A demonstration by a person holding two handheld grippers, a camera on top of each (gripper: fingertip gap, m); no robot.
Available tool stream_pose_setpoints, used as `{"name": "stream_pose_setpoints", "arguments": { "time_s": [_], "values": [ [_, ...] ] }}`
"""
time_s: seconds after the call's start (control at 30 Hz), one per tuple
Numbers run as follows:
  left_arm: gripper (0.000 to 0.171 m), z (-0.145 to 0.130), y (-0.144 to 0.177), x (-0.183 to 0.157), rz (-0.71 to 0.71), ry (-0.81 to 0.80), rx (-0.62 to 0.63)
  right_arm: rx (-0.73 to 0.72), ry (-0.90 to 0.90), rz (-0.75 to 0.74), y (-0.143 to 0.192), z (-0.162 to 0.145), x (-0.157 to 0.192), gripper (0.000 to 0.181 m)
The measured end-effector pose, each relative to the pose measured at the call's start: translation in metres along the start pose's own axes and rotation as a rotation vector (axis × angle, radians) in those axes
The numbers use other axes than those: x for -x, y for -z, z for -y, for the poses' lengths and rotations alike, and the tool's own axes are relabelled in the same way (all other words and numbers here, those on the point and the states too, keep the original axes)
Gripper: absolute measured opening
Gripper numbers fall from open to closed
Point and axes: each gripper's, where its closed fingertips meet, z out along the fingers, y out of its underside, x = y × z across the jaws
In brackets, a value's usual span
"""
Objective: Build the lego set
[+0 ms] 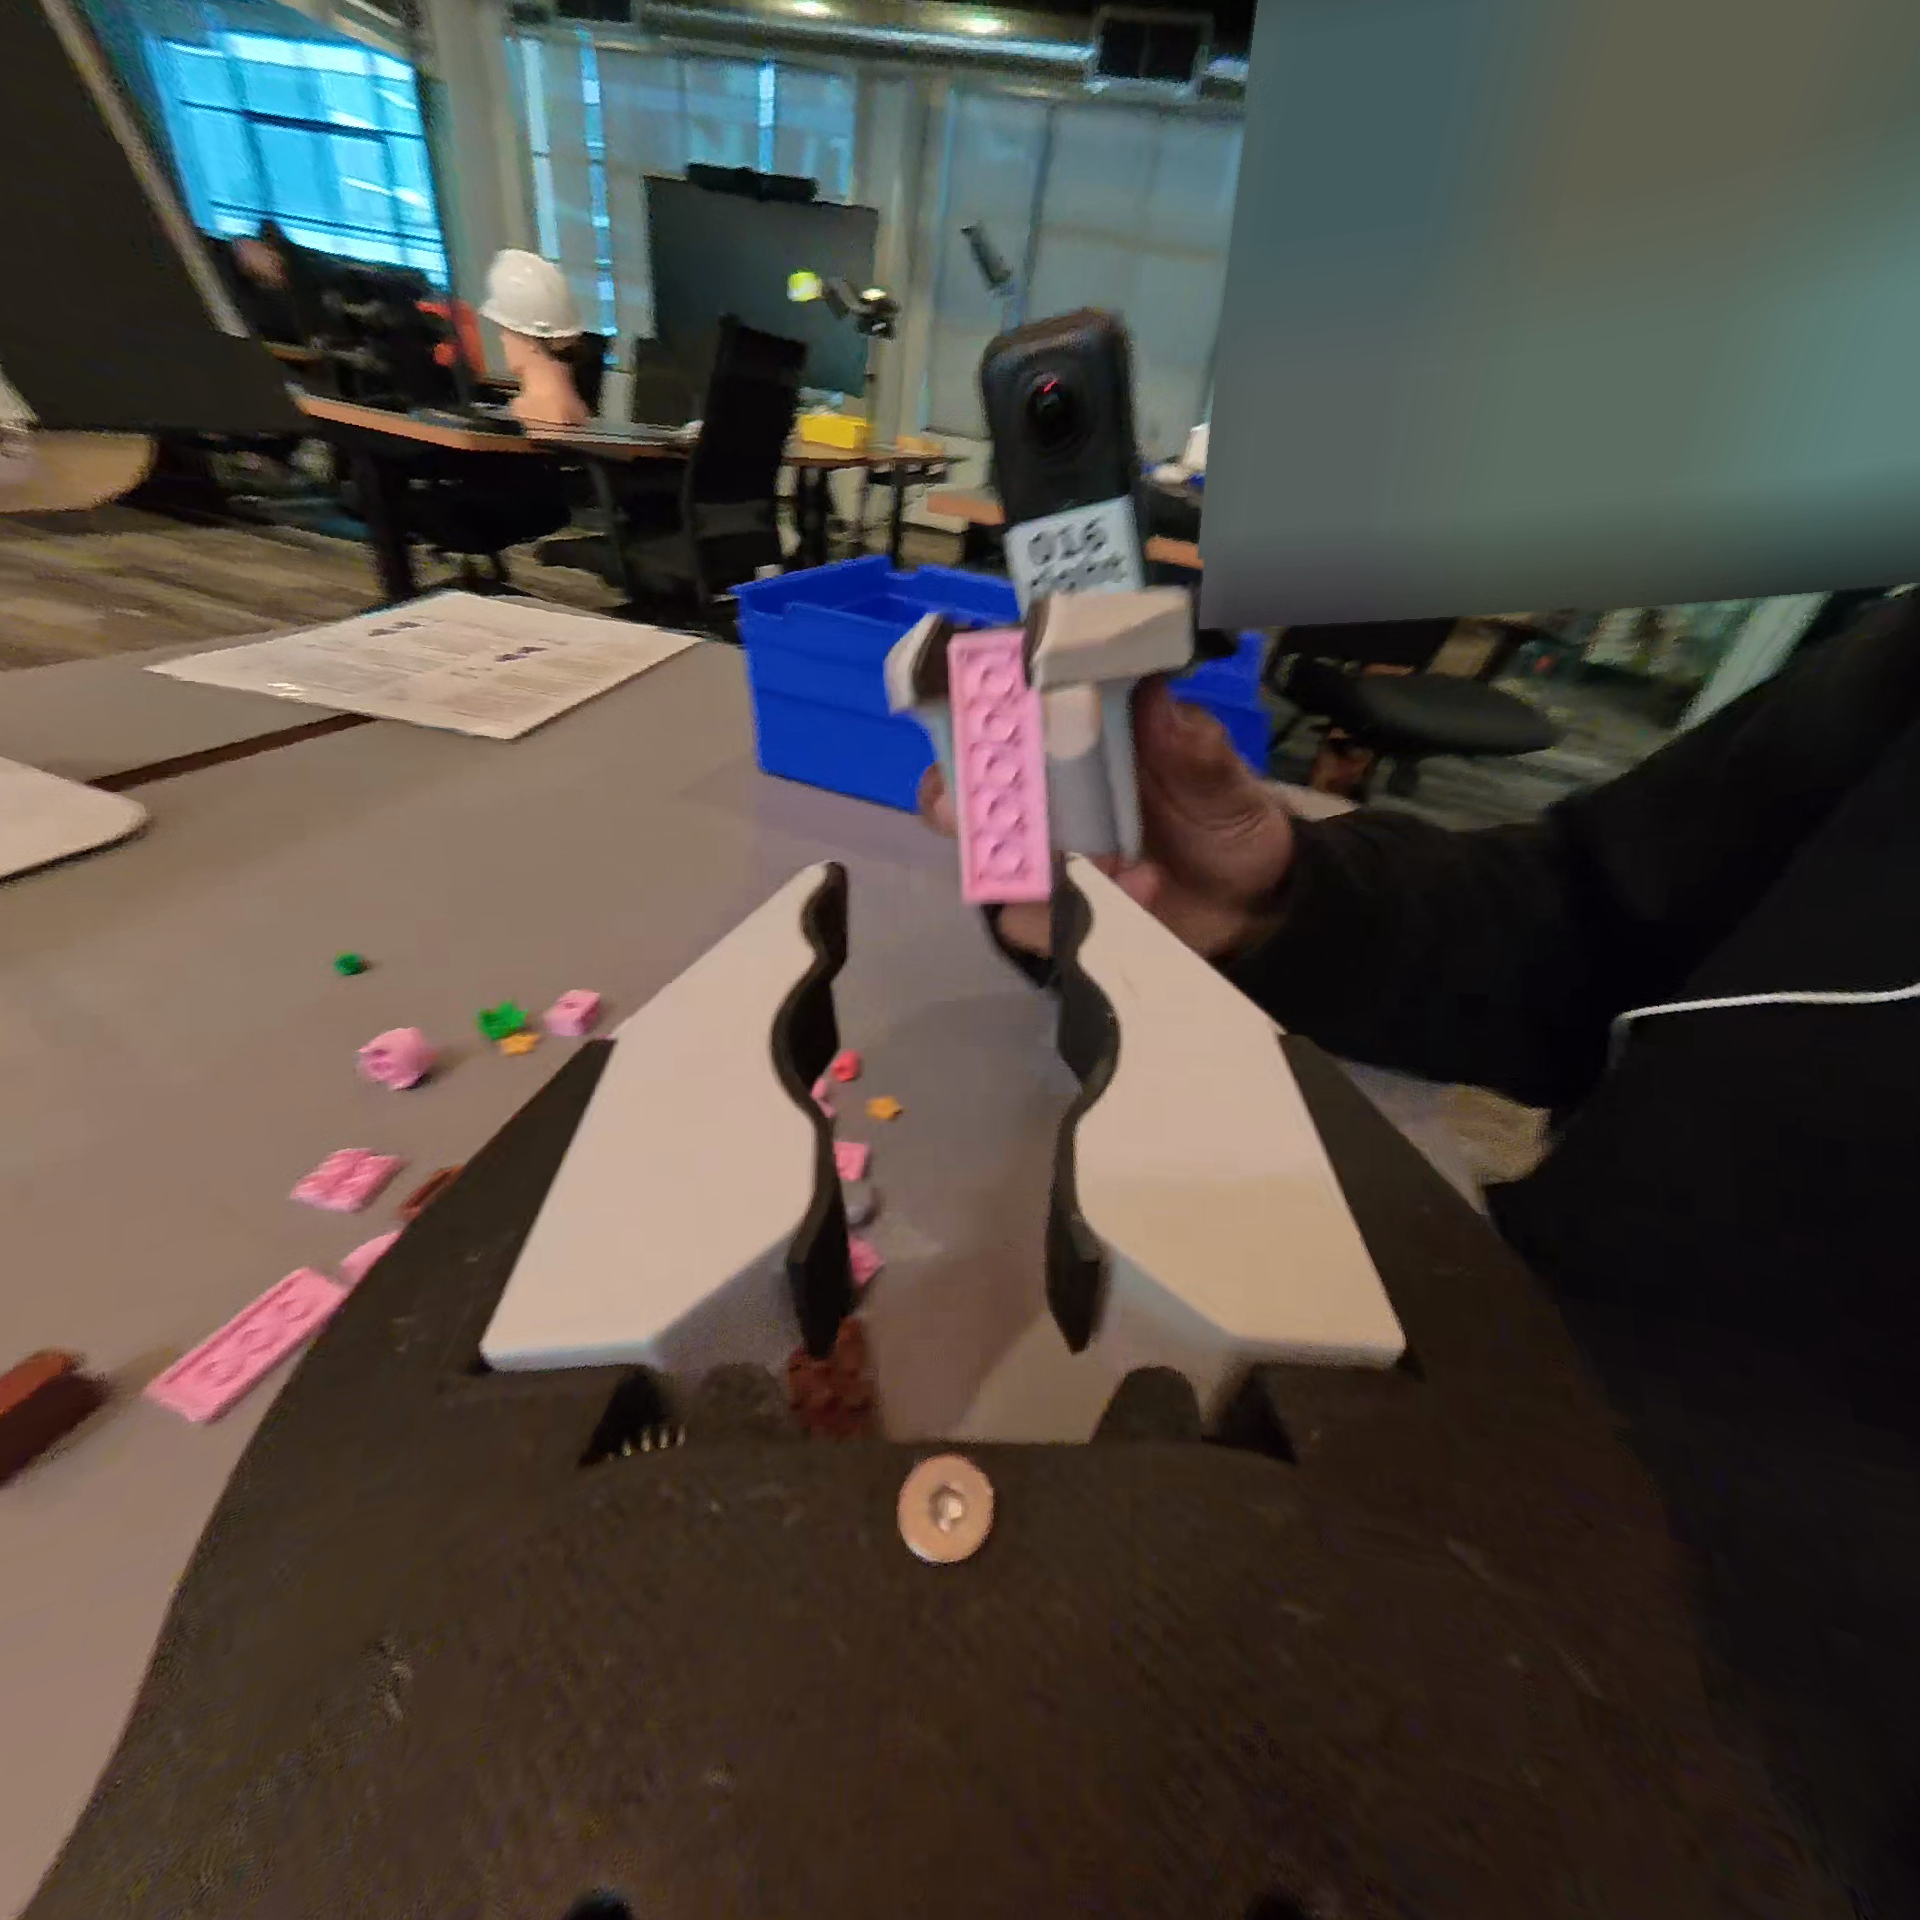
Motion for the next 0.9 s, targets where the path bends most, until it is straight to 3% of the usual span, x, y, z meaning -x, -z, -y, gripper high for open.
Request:
{"name": "stream_pose_setpoints", "arguments": {
  "time_s": [0.1,0.13,0.2,0.3,0.37,0.5,0.77,0.9],
  "values": [
    [0.054,-0.014,0.001,0.019,0.149,-0.141,0.086,0.032,0.051,-0.059,0.013,0.013,-0.002,0.015],
    [0.051,-0.019,0.003,0.027,0.206,-0.207,0.125,0.09,0.077,-0.067,0.014,0.01,-0.001,0.015],
    [0.049,-0.021,0.008,0.044,0.327,-0.309,0.161,0.299,0.166,-0.112,0.013,-0.015,-0.002,0.015],
    [0.041,-0.023,0.015,0.061,0.41,-0.283,0.182,0.629,0.344,-0.188,0.017,-0.062,-0.009,0.015],
    [0.041,-0.031,0.017,0.07,0.429,-0.243,0.219,0.736,0.41,-0.212,0.017,-0.083,-0.012,0.016],
    [0.038,-0.036,0.023,0.084,0.507,-0.229,0.261,0.91,0.367,-0.153,0.019,-0.124,-0.011,0.016],
    [0.034,-0.036,0.024,0.085,0.516,-0.228,0.262,1.014,0.37,-0.114,0.012,-0.168,-0.013,0.015],
    [0.034,-0.036,0.025,0.085,0.512,-0.215,0.257,0.993,0.344,-0.111,0.012,-0.166,-0.014,0.035]
  ]
}}
